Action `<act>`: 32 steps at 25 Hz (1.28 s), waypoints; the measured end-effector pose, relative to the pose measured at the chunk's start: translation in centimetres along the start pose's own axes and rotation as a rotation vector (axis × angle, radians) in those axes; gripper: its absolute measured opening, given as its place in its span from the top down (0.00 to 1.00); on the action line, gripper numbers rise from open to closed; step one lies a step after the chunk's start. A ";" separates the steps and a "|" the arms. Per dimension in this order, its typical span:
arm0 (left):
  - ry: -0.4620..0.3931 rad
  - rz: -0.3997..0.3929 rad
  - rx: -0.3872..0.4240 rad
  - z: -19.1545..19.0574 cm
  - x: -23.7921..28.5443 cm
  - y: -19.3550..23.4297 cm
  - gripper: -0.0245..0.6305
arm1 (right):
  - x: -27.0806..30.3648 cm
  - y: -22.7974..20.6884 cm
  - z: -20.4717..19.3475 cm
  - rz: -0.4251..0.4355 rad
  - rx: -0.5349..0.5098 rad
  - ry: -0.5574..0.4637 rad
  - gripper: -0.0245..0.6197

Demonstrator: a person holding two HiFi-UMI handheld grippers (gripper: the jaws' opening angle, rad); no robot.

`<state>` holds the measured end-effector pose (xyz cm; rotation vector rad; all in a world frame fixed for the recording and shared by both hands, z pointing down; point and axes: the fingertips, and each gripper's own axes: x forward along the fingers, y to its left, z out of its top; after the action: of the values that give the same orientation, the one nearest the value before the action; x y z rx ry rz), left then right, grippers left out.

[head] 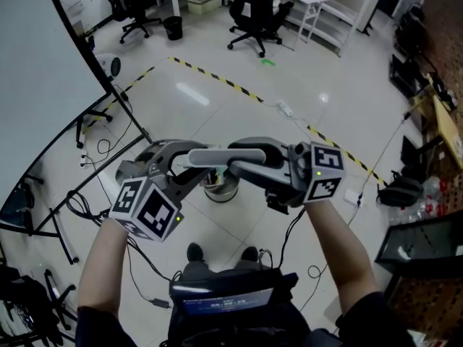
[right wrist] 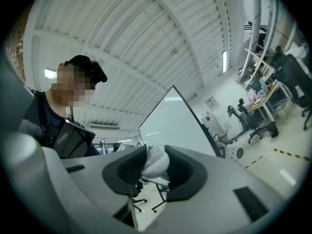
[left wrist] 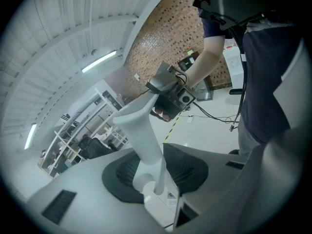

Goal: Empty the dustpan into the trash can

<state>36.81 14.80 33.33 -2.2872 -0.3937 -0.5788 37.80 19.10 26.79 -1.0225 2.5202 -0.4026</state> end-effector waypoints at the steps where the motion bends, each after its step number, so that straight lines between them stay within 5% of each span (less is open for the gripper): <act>1: 0.004 -0.004 0.011 0.3 0.2 -0.1 0.78 | -0.4 0.2 0.0 -0.007 -0.002 -0.003 0.76; 18: 0.021 -0.120 0.132 2.0 2.6 -3.4 0.79 | -4.1 1.8 -2.1 -0.104 0.020 -0.077 0.77; 32: 0.103 -0.127 0.176 1.4 0.9 -2.7 0.79 | -2.0 2.7 -1.7 -0.046 0.036 -0.070 0.78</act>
<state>36.75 17.75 34.52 -2.0662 -0.5206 -0.6949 36.68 22.56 27.74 -1.0641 2.4227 -0.4164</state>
